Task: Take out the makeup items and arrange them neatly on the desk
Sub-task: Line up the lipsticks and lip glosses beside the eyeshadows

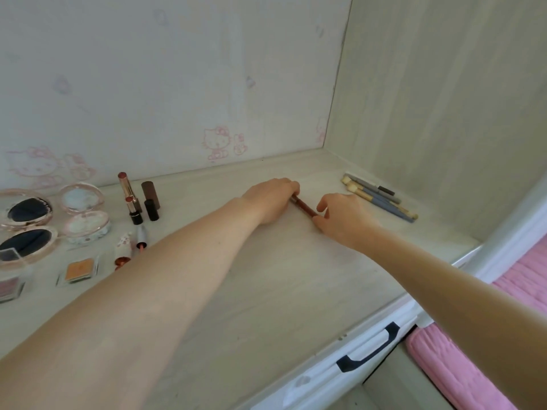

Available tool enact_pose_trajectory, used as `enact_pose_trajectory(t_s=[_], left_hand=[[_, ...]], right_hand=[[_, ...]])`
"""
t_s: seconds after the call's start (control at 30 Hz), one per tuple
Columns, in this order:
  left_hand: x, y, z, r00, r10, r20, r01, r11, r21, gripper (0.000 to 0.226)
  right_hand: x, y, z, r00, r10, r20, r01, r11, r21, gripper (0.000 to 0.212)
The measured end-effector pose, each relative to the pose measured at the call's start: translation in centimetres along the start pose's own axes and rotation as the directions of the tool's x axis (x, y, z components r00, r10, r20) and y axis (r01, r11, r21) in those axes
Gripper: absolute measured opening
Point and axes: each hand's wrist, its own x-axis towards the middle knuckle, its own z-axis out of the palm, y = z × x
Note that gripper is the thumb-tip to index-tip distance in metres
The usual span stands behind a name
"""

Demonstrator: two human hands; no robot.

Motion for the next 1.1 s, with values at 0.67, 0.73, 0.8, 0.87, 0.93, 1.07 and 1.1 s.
enact_pose_trajectory(t_s=[0.67, 0.73, 0.8, 0.87, 0.93, 1.07, 1.1], left_hand=[[-7.5, -1.5, -5.2, 0.998, -0.016, -0.068, -0.009, 0.935, -0.355, 0.007], [-9.0, -1.9, -6.0, 0.997, -0.056, -0.059, 0.023, 0.891, -0.453, 0.005], [-10.6, -2.3, -6.7, 0.994, -0.096, -0.042, 0.054, 0.811, -0.582, 0.005], [-12.2, -2.7, -7.3, 0.992, -0.128, -0.007, 0.082, 0.678, -0.73, 0.005], [-13.7, -3.0, -8.0, 0.99, -0.141, 0.02, 0.094, 0.537, -0.838, 0.006], [-17.0, -3.5, -9.2, 0.983, -0.186, 0.014, 0.072, 0.314, -0.947, 0.007], [-17.7, -3.5, -9.4, 0.977, -0.214, 0.004, 0.061, 0.264, -0.963, 0.007]], right_hand=[[-4.8, -2.2, -1.7, 0.995, -0.084, -0.057, 0.092, 0.983, 0.156, 0.014], [-5.6, -3.0, -1.9, 0.994, -0.089, -0.065, 0.1, 0.978, 0.184, 0.015], [-6.6, -3.9, -2.0, 0.993, -0.089, -0.073, 0.104, 0.965, 0.242, 0.016], [-7.6, -5.0, -2.0, 0.993, -0.091, -0.078, 0.111, 0.943, 0.314, 0.017], [-8.4, -6.2, -1.9, 0.992, -0.098, -0.076, 0.119, 0.921, 0.372, 0.018], [-10.1, -9.0, -1.5, 0.994, -0.083, -0.075, 0.11, 0.838, 0.534, 0.025], [-10.5, -9.7, -1.3, 0.994, -0.07, -0.081, 0.104, 0.811, 0.575, 0.025]])
